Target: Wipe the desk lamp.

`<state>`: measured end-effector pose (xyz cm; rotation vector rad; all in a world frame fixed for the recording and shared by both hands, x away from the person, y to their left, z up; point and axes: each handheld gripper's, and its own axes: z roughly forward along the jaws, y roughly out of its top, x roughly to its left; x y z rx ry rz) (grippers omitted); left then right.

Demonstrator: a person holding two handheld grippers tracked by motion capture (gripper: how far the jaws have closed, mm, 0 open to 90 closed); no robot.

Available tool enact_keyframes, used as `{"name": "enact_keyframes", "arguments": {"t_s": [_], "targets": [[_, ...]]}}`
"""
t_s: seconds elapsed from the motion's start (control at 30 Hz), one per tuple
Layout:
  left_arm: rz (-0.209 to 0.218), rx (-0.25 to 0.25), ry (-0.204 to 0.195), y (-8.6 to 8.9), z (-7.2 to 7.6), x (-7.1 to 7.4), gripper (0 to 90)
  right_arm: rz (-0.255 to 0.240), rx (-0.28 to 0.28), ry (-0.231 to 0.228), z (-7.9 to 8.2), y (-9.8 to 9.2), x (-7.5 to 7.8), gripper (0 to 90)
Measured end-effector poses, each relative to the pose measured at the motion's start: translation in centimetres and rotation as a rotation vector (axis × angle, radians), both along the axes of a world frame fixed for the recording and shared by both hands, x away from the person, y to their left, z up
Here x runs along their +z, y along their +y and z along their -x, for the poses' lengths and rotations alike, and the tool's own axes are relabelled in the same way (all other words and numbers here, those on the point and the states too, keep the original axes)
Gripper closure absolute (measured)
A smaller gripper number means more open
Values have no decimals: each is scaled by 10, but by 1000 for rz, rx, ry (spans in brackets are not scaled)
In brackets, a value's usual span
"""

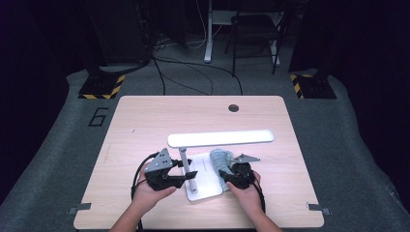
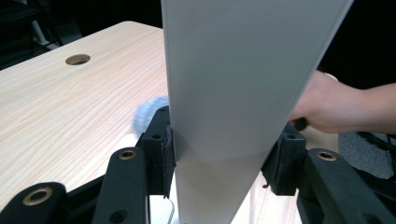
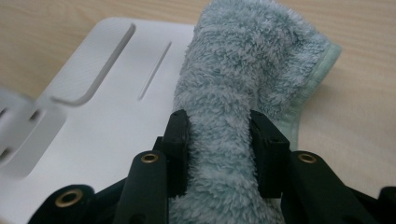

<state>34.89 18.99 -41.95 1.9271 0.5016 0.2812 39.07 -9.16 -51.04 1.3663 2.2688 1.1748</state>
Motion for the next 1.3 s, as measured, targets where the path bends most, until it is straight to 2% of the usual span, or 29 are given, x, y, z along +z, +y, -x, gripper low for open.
{"name": "enact_keyframes", "arguments": {"t_s": [0.1,0.27,0.4,0.43,0.47,0.63,0.9,1.03,1.17,1.23,1.3], "targets": [[-2,1,0,0,0,0,526,12,-4,-13,-19,7,0,631],[-6,1,-3,1,0,0,526,36,-21,-9,-47,21,2,618],[-2,4,-6,1,0,0,526,49,-17,-19,-59,25,2,617],[-8,5,-5,1,1,0,526,39,-27,0,-58,26,3,620],[-7,9,-3,0,1,0,527,51,-19,-17,-58,25,2,621],[-3,28,-4,-2,3,0,528,36,-1,-8,-41,18,3,627],[-9,50,-18,-2,2,0,530,8,40,-1,6,-2,1,634],[-15,48,-15,-1,0,0,531,9,86,10,28,-11,3,636],[-19,58,-14,0,-2,0,531,7,121,24,41,-19,6,637],[-4,74,-17,-2,-3,-1,531,-8,121,12,46,-21,9,637],[-10,70,-19,-1,-5,0,531,-12,152,-27,50,-23,12,634]]}}
